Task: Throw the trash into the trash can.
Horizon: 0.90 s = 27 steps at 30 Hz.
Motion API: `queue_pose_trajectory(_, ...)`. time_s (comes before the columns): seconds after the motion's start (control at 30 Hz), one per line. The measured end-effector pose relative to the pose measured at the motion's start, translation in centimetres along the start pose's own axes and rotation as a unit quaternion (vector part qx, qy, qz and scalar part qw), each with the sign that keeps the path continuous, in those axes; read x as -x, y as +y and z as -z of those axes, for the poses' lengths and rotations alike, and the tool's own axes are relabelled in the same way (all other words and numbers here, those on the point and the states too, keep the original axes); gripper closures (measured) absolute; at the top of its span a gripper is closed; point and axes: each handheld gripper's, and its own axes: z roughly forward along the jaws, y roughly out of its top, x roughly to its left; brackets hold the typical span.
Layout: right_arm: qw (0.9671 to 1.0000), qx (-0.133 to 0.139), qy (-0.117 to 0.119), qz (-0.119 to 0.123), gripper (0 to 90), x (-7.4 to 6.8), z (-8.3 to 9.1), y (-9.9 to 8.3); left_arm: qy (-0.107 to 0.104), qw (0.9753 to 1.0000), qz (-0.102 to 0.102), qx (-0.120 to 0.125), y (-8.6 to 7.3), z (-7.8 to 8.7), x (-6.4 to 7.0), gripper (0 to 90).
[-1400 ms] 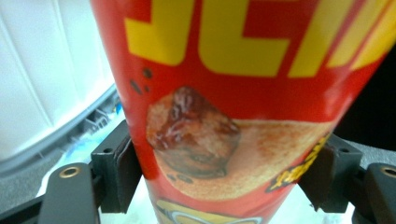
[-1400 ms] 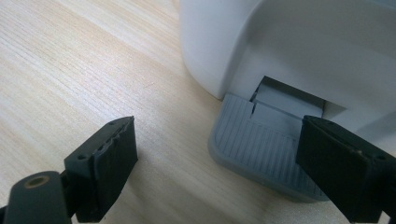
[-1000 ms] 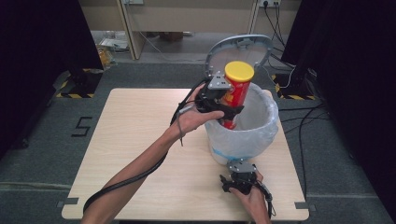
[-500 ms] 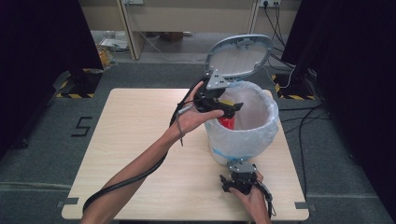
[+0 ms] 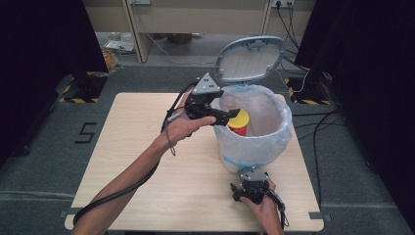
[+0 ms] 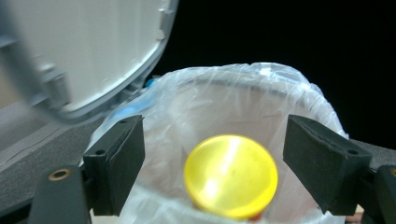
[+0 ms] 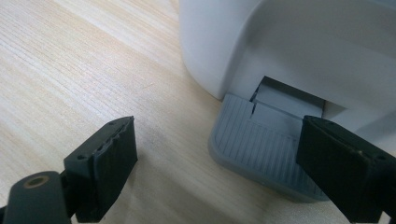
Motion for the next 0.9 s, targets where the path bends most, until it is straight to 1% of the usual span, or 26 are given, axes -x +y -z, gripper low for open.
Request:
queue_pose_trajectory(0.03, 1.0000, 0.000, -0.001, 0.001, 12.6, 0.0, 0.0, 0.0, 0.000, 0.9999, 0.012, 0.006, -0.3, 0.6, -0.5, 20.5)
queue_pose_trajectory(0.07, 1.0000, 0.000, -0.001, 0.001, 12.6, 0.0, 0.0, 0.0, 0.000, 0.9999, 0.012, 0.006, -0.3, 0.6, -0.5, 20.2)
queue_pose_trajectory(0.13, 1.0000, -0.001, 0.000, -0.001, 12.6, 0.0, 0.0, 0.0, 0.002, 0.9997, 0.019, 0.014, -0.8, 1.4, -1.2, 19.6)
queue_pose_trajectory(0.2, 1.0000, 0.000, 0.000, 0.001, 12.6, 0.0, 0.0, 0.0, 0.005, 0.9996, 0.023, 0.017, -1.2, 1.8, -1.5, 19.2)
queue_pose_trajectory(0.3, 1.0000, -0.001, 0.000, 0.000, 12.6, 0.0, 0.0, 0.0, 0.007, 0.9996, 0.021, 0.017, -1.5, 2.2, -1.8, 17.9)
queue_pose_trajectory(0.33, 1.0000, 0.001, 0.001, 0.000, 12.6, 0.0, 0.0, 0.0, 0.009, 0.9996, 0.020, 0.018, -1.9, 2.5, -2.0, 16.8)
queue_pose_trajectory(0.43, 1.0000, 0.000, 0.000, 0.001, 12.6, 0.0, 0.0, 0.0, 0.012, 0.9996, 0.021, 0.016, -2.3, 2.9, -2.0, 14.9)
queue_pose_trajectory(0.47, 1.0000, 0.000, 0.000, 0.001, 12.5, 0.0, 0.0, 0.0, 0.015, 0.9996, 0.016, 0.016, -2.6, 3.3, -2.0, 14.9)
queue_pose_trajectory(0.53, 1.0000, 0.000, 0.000, 0.001, 12.6, 0.0, 0.0, 0.0, 0.016, 0.9996, 0.013, 0.016, -2.9, 3.5, -2.1, 14.9)
queue_pose_trajectory(0.8, 1.0000, -0.001, 0.000, -0.001, 12.6, 0.0, 0.0, 0.0, 0.022, 0.9994, 0.019, 0.020, -4.2, 5.0, -2.6, 14.9)
queue_pose_trajectory(0.9, 1.0000, 0.000, 0.000, 0.001, 12.6, 0.0, 0.0, 0.0, 0.024, 0.9993, 0.018, 0.021, -4.7, 5.5, -2.7, 14.9)
